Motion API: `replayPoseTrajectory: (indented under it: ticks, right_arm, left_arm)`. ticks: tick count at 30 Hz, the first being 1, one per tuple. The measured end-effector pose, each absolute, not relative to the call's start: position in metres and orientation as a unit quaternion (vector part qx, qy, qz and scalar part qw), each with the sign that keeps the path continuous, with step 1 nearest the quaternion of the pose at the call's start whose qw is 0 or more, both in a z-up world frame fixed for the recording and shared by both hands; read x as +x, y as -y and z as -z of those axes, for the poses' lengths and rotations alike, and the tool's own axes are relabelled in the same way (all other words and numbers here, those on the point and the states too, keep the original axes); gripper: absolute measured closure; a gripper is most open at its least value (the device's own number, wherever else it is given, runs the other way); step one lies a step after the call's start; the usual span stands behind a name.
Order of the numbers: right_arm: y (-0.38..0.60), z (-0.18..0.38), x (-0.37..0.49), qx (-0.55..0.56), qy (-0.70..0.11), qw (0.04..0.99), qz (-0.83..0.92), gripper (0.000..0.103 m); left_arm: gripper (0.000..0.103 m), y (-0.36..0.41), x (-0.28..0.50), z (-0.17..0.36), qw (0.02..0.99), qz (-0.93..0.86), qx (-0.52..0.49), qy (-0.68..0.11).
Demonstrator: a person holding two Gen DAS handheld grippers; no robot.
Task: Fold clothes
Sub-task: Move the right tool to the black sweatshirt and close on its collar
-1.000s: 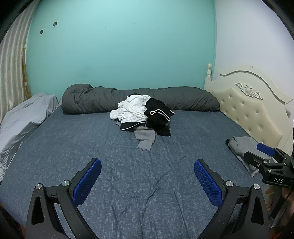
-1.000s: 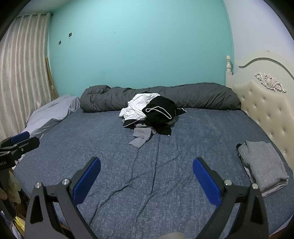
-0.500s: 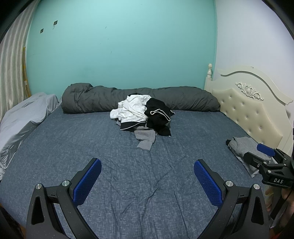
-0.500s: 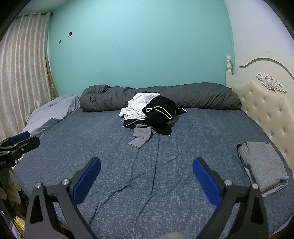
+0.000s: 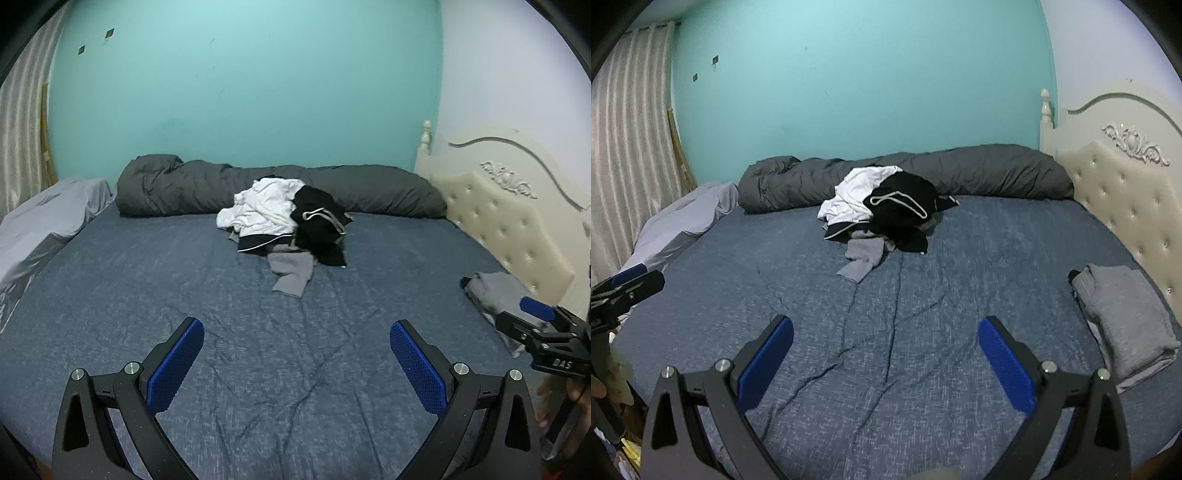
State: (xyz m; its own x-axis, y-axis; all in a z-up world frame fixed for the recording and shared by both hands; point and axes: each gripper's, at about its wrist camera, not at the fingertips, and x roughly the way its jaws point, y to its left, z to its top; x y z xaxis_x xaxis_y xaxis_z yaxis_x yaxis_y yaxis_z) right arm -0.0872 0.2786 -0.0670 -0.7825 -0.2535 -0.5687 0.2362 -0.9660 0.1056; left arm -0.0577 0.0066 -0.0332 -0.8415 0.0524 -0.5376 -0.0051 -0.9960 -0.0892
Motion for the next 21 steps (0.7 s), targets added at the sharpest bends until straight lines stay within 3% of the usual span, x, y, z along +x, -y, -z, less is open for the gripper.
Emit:
replayPoseTrajectory:
  ticks: [21]
  right_arm:
    - [-0.241,0.131,-0.260,0.335,0.007,0.173,0.926,0.003]
  left_arm:
    - [0.000,0.063,-0.191,0.153,-0.073,-0.947,-0.299,0.092]
